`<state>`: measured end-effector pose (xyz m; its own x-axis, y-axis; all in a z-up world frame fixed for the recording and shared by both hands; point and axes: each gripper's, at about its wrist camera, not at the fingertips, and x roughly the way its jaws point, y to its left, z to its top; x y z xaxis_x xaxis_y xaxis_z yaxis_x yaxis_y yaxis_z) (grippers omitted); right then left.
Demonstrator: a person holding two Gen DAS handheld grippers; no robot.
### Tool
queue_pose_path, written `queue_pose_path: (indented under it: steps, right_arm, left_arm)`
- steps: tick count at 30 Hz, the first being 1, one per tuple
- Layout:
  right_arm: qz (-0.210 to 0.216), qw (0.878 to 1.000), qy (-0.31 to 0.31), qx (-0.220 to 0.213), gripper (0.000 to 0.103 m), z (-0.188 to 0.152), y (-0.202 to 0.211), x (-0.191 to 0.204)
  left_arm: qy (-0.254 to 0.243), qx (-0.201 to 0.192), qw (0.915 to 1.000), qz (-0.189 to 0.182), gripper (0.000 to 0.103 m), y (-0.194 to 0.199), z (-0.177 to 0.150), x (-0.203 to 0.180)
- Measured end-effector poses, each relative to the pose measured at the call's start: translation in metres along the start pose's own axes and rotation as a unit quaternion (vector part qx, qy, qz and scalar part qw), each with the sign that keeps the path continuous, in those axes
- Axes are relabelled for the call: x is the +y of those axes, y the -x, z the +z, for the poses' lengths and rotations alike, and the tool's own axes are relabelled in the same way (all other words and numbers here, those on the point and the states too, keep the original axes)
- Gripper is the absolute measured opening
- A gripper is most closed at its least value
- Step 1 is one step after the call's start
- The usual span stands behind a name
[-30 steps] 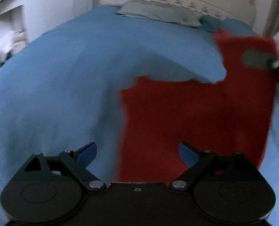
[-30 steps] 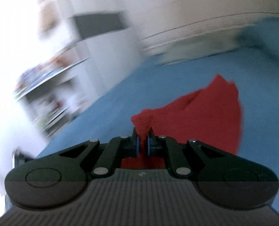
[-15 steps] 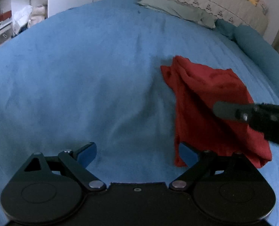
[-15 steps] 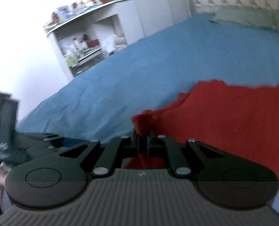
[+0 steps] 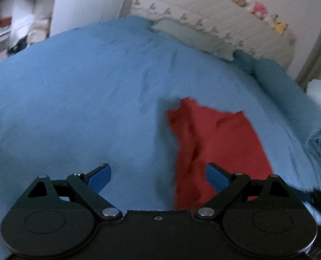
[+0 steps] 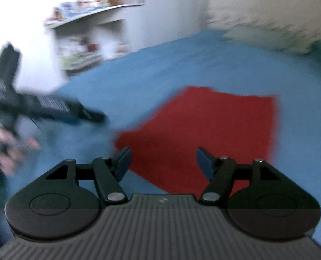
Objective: Fold small clothes
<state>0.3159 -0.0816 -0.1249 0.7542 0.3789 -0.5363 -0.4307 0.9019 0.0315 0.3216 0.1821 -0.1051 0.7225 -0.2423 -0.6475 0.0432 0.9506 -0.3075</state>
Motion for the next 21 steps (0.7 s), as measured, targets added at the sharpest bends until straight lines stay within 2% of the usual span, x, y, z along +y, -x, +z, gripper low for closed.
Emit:
queue_pose_path:
  steps: [3, 6, 8, 12, 15, 19, 20, 21]
  right_arm:
    - [-0.106, 0.994, 0.04, 0.01, 0.082, -0.03, 0.013, -0.005]
    - [-0.142, 0.988, 0.046, 0.048, 0.077, -0.047, 0.003, -0.013]
    - [-0.152, 0.987, 0.032, 0.049, 0.074, -0.052, -0.001, -0.019]
    - [-0.172, 0.983, -0.009, 0.059, 0.046, -0.049, -0.014, -0.037]
    - [-0.168, 0.983, -0.043, 0.064, 0.047, -0.061, -0.014, -0.058]
    - [-0.152, 0.985, -0.053, 0.058, 0.049, -0.069, -0.002, -0.066]
    - [-0.142, 0.987, -0.053, 0.06, 0.051, -0.069, 0.0, -0.068]
    - [-0.135, 0.988, -0.057, 0.058, 0.059, -0.066, 0.0, -0.071]
  left_arm:
    - [-0.032, 0.0, 0.9995, 0.007, 0.096, -0.016, 0.003, -0.023]
    - [-0.053, 0.014, 0.9984, 0.013, 0.096, -0.031, -0.006, -0.037]
    - [-0.063, 0.019, 0.9977, 0.013, 0.096, -0.036, -0.013, -0.04]
    - [-0.095, 0.027, 0.9945, 0.035, 0.096, -0.046, -0.023, -0.04]
    - [-0.117, 0.049, 0.9897, 0.066, 0.097, -0.056, -0.035, -0.035]
    - [-0.103, 0.053, 0.9911, 0.066, 0.099, -0.061, -0.041, -0.022]
    - [-0.109, 0.053, 0.99, 0.072, 0.099, -0.062, -0.041, -0.024]
    - [-0.116, 0.052, 0.9888, 0.078, 0.099, -0.063, -0.042, -0.026]
